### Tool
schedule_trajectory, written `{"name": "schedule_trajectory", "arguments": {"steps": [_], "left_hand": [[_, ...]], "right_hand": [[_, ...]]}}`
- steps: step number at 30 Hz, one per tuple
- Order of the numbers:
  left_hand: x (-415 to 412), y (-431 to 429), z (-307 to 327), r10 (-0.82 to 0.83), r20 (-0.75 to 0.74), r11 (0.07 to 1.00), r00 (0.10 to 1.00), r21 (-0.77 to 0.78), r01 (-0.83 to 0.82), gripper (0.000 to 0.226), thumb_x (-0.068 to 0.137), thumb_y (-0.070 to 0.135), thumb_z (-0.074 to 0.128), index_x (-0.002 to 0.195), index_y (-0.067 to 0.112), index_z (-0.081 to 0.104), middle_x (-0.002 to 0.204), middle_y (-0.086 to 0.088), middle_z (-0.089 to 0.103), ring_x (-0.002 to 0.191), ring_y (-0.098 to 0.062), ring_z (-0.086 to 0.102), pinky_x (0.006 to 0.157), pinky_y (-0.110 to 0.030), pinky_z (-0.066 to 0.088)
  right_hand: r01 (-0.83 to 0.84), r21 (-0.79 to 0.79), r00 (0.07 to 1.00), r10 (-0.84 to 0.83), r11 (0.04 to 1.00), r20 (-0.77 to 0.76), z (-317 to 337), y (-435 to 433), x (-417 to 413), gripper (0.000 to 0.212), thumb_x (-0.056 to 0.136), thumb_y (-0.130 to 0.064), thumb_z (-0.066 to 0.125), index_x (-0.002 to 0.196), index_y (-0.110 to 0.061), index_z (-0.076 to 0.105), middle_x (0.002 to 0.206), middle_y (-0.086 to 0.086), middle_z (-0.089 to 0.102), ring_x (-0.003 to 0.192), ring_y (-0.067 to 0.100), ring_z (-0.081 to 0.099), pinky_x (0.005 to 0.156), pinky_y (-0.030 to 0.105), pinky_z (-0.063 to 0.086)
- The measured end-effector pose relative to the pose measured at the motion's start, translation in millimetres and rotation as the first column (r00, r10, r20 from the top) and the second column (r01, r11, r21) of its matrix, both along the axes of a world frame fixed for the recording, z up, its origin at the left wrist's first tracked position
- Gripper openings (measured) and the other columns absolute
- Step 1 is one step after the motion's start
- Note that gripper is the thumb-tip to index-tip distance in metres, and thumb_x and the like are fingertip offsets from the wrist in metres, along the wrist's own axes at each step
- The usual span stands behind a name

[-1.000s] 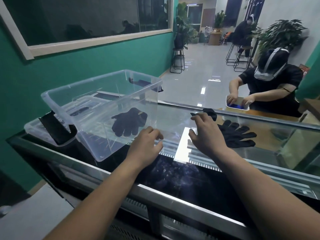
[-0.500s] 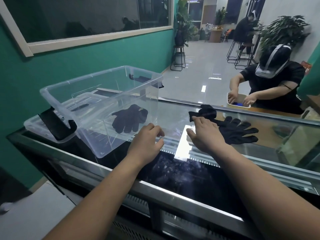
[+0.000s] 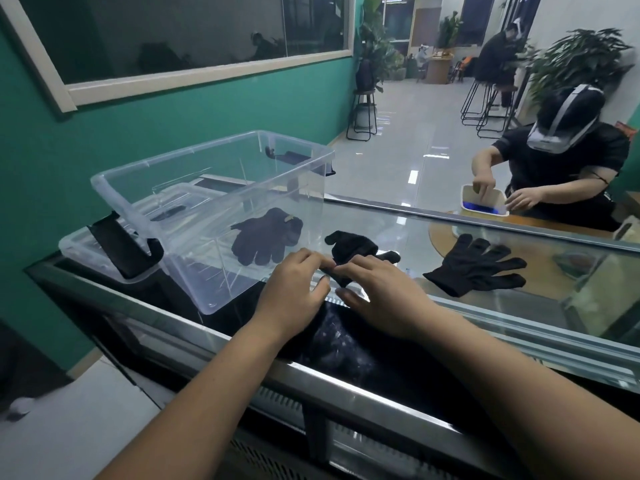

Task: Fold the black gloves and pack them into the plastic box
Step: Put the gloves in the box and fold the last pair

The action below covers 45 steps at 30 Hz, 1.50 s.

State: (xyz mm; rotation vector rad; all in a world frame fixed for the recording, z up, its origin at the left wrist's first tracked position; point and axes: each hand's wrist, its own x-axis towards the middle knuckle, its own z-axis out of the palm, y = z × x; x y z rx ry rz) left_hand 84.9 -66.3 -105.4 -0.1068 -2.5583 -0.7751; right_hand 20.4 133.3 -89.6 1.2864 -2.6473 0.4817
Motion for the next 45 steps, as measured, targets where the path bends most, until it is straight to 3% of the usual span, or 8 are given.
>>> {"name": "schedule_trajectory", "arguments": {"steps": [5,10,16,24,31,35,40,45], "left_hand": [[15,1,0,-0.035,-0.005,0.993,0.999,-0.116,0.034,0.014,0.099,0.024,0.063,0.108,0.026,0.074,0.106,0.015,0.068,0.106,-0.009,0.06,0.098,-0.039,0.052],[34,2,-2,-0.044,0.002,0.968,0.999,-0.245,0.043,0.022,0.1,0.035,0.058,0.113,0.027,0.074,0.108,0.015,0.067,0.107,-0.011,0.062,0.1,-0.04,0.049],[44,4,0,-0.104,-0.014,0.965,0.995,-0.244,0.097,0.016,0.096,0.036,0.062,0.096,0.025,0.074,0.098,0.016,0.067,0.097,-0.011,0.059,0.093,-0.038,0.051],[48,7,4,-0.149,-0.026,0.974,0.988,-0.178,0.142,0.016,0.096,0.035,0.065,0.094,0.026,0.079,0.089,0.016,0.066,0.089,-0.01,0.058,0.088,-0.031,0.051],[45,1,4,-0.196,-0.005,0.976,0.981,-0.103,0.194,0.011,0.097,0.019,0.073,0.103,0.027,0.079,0.092,0.014,0.07,0.088,-0.011,0.065,0.079,-0.037,0.057],[44,0,4,-0.207,0.011,0.977,0.978,-0.043,0.207,0.013,0.097,0.017,0.077,0.103,0.028,0.08,0.096,0.016,0.068,0.089,-0.01,0.065,0.079,-0.035,0.058],[44,1,6,-0.211,0.031,0.974,0.977,-0.082,0.213,0.011,0.097,0.033,0.076,0.108,0.032,0.081,0.111,0.024,0.068,0.112,-0.005,0.062,0.097,-0.03,0.053],[46,2,8,-0.209,0.042,0.974,0.977,-0.076,0.212,0.016,0.096,0.041,0.073,0.109,0.034,0.08,0.104,0.021,0.068,0.107,-0.007,0.06,0.095,-0.029,0.051]], "right_hand": [[-0.11,-0.15,0.991,0.119,0.983,0.055,0,3,8,0.015,0.103,-0.03,0.062,0.11,-0.026,0.075,0.101,-0.011,0.071,0.093,0.012,0.062,0.079,0.035,0.054],[-0.11,-0.214,0.989,0.129,0.971,0.078,-1,6,8,0.013,0.098,-0.021,0.062,0.1,-0.028,0.073,0.099,-0.012,0.069,0.091,0.008,0.061,0.079,0.039,0.055],[-0.106,-0.183,0.984,0.13,0.977,0.123,-2,2,3,0.025,0.103,-0.029,0.054,0.121,-0.03,0.071,0.122,-0.013,0.071,0.112,0.011,0.064,0.096,0.037,0.053],[0.01,-0.079,0.987,0.002,0.997,0.158,-1,9,-9,0.041,0.11,-0.046,0.048,0.144,-0.029,0.062,0.148,-0.01,0.062,0.136,0.013,0.055,0.113,0.039,0.044],[0.144,-0.015,0.98,-0.141,0.989,0.14,6,18,-12,0.046,0.109,-0.048,0.051,0.15,-0.028,0.055,0.156,-0.006,0.055,0.144,0.02,0.049,0.117,0.037,0.041],[0.217,-0.023,0.974,-0.215,0.976,0.069,13,32,-16,0.044,0.106,-0.043,0.058,0.146,-0.025,0.059,0.145,-0.003,0.061,0.134,0.022,0.054,0.107,0.039,0.047],[0.361,-0.021,0.933,-0.36,0.932,0.019,25,67,-20,0.042,0.1,-0.043,0.067,0.135,-0.02,0.067,0.134,0.004,0.065,0.122,0.026,0.059,0.102,0.042,0.05],[0.435,0.016,0.899,-0.435,0.9,0.055,29,97,-13,0.039,0.093,-0.045,0.073,0.122,-0.02,0.069,0.117,0.003,0.062,0.109,0.024,0.057,0.092,0.042,0.051]]}}
